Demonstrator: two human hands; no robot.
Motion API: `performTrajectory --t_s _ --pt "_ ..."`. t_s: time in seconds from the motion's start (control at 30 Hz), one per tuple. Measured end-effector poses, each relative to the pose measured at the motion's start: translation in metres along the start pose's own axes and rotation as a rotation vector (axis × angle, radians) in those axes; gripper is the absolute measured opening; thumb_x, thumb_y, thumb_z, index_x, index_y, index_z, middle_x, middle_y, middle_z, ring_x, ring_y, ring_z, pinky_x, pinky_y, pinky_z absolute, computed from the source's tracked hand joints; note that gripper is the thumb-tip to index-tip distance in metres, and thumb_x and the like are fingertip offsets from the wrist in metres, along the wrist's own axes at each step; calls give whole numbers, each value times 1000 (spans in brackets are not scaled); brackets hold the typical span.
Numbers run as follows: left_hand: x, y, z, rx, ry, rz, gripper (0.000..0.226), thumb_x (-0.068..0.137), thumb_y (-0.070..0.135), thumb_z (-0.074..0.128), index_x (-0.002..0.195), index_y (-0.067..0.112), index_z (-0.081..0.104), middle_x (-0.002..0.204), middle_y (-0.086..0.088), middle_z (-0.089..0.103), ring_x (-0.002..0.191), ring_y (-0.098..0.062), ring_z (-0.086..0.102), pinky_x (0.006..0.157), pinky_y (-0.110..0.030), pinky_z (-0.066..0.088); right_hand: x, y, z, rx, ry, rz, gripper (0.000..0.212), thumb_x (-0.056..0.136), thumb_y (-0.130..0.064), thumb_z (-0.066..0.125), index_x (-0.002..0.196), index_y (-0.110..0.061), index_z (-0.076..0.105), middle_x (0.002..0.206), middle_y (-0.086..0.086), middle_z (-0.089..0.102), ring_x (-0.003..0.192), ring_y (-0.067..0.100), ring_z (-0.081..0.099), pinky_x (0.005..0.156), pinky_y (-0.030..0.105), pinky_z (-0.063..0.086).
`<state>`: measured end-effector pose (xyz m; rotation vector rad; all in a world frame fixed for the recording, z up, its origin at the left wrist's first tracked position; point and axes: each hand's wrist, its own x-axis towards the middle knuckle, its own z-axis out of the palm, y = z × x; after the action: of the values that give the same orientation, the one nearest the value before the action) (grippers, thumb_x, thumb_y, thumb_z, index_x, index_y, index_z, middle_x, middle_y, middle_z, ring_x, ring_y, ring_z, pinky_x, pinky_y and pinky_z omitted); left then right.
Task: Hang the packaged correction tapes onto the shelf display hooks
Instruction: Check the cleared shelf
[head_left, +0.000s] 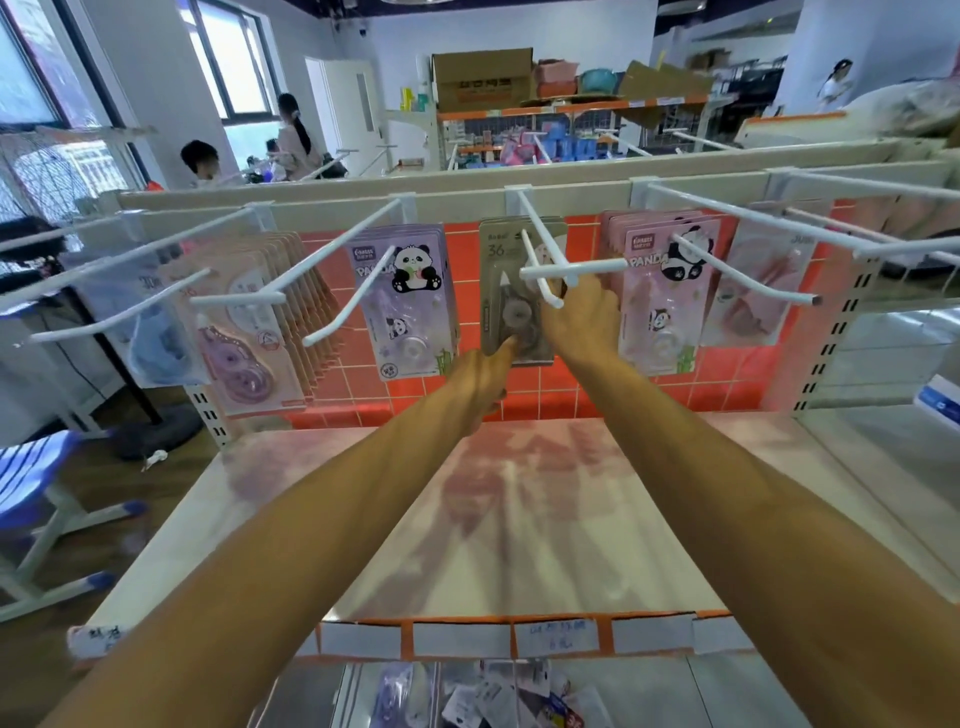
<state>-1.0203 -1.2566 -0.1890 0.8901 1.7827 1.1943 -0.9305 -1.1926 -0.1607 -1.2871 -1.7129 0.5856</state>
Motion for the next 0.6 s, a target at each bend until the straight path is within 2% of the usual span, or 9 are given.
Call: performTrajectory --t_s 0.03,0.1,0.2,0.33,0.4,0.43,0.47,0.53,0.6 --pt "1 -5 1 0 14 -2 52 95 47 51 122 3 52 91 -5 58 99 -27 61 96 -42 50 -4 3 2 -39 -2 6 41 96 -37 50 112 0 59 108 21 64 102 40 59 78 39 45" --pt "-2 -15 -1 59 -26 9 46 98 40 49 117 -1 57 80 -2 56 87 -24 60 86 -38 52 -15 16 4 -122 -51 19 42 96 -38 49 109 0 61 109 22 65 104 40 58 77 37 43" --pt "-10 -34 -2 175 -46 24 28 99 31 48 79 14 54 75 -2 52 77 -22 54 74 -34 50 -34 40 8 -205 -157 51 35 95 -31 51 105 0 62 109 23 65 104 39 59 72 34 39" --pt "-24 -64 0 390 26 193 34 95 25 51 62 17 46 67 -6 43 63 -18 39 56 -27 30 -66 61 8 -354 -283 25 28 92 -22 52 108 -3 65 112 22 65 106 39 59 80 35 45" --pt "-36 -78 -1 547 61 249 36 94 21 51 58 18 48 63 -3 47 60 -18 43 54 -26 31 -85 71 10 -409 -341 1 25 91 -20 53 105 -4 66 109 20 67 104 38 60 80 35 47" --pt "-40 -85 -1 616 61 252 29 94 20 50 66 18 60 72 -5 59 70 -21 54 61 -28 38 -96 75 13 -419 -364 -14 24 91 -20 53 105 -6 67 110 18 67 104 37 60 81 35 48" --pt "-43 -94 -2 659 50 248 22 94 22 51 85 15 69 92 -7 67 88 -24 61 73 -29 43 -106 80 15 -422 -386 -28 24 91 -20 53 107 -7 67 110 16 68 103 35 61 80 34 48" --pt "-52 -110 -5 704 18 239 32 95 29 53 119 11 63 120 -7 65 111 -26 58 86 -29 40 -129 87 18 -442 -421 -48 27 93 -22 52 113 -10 65 113 13 67 105 32 60 79 33 47" --pt "-60 -126 -10 763 -45 263 39 95 31 54 128 10 56 126 -8 62 116 -25 56 90 -28 39 -153 90 18 -472 -439 -49 29 95 -23 51 119 -12 63 116 12 66 108 31 59 81 34 46"
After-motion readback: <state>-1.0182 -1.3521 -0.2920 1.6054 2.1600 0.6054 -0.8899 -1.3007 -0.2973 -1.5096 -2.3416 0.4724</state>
